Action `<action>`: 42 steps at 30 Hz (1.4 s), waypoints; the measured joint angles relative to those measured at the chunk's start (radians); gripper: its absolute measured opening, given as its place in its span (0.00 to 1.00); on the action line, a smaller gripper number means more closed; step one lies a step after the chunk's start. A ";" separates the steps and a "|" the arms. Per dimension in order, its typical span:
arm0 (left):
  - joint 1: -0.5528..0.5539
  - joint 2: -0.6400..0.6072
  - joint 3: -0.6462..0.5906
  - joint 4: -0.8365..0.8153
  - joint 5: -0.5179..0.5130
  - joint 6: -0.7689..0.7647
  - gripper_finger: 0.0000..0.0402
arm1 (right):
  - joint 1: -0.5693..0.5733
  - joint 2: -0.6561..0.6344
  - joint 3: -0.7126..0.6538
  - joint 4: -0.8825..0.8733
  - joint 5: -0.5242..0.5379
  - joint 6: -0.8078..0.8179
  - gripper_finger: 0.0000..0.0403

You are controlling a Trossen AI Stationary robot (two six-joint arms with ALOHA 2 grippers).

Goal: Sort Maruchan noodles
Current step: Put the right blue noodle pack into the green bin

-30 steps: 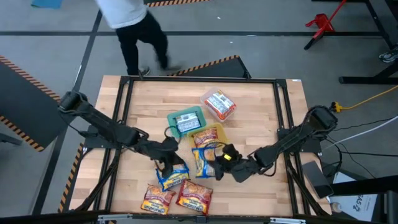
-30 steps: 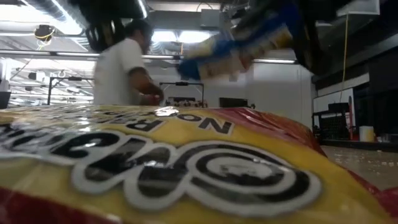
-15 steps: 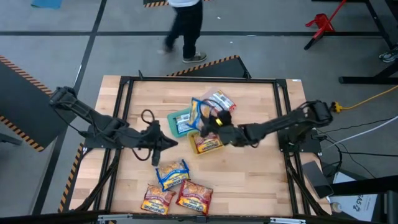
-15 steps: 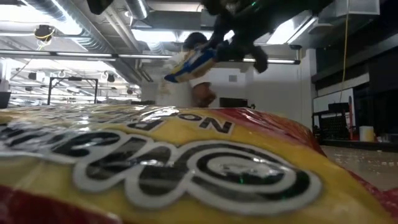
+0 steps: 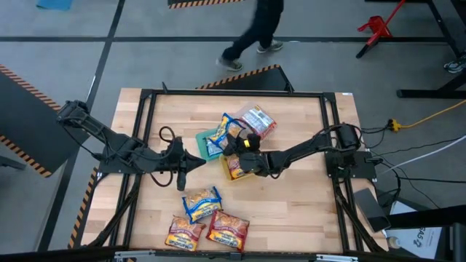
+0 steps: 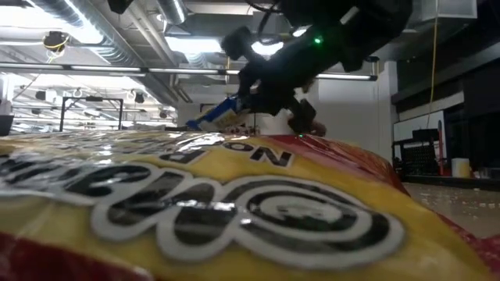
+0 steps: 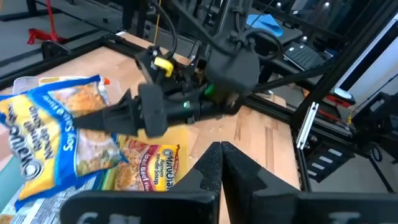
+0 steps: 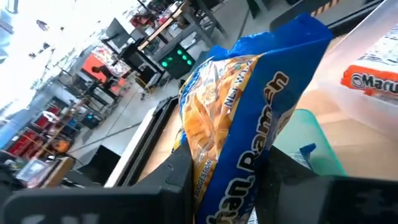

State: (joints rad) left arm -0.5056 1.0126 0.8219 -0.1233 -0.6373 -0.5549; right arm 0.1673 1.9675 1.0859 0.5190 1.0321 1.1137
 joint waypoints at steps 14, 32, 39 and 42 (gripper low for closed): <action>0.000 0.000 0.000 0.000 0.001 0.000 0.01 | -0.013 0.143 0.389 -0.526 0.029 -0.185 0.22; -0.100 -0.040 0.000 -0.004 0.030 0.006 0.01 | -0.197 -0.002 0.665 -1.092 -0.635 -1.176 0.22; -0.140 -0.086 0.000 -0.003 0.030 0.009 0.01 | -0.351 0.012 0.695 -1.095 -0.997 -1.440 0.22; -0.143 -0.101 0.000 -0.005 0.030 0.011 0.01 | -0.406 0.018 0.694 -1.112 -1.117 -1.510 0.22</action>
State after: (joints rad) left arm -0.6483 0.9119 0.8219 -0.1284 -0.6071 -0.5442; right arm -0.2388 1.9853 1.7802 -0.5933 -0.0848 -0.3966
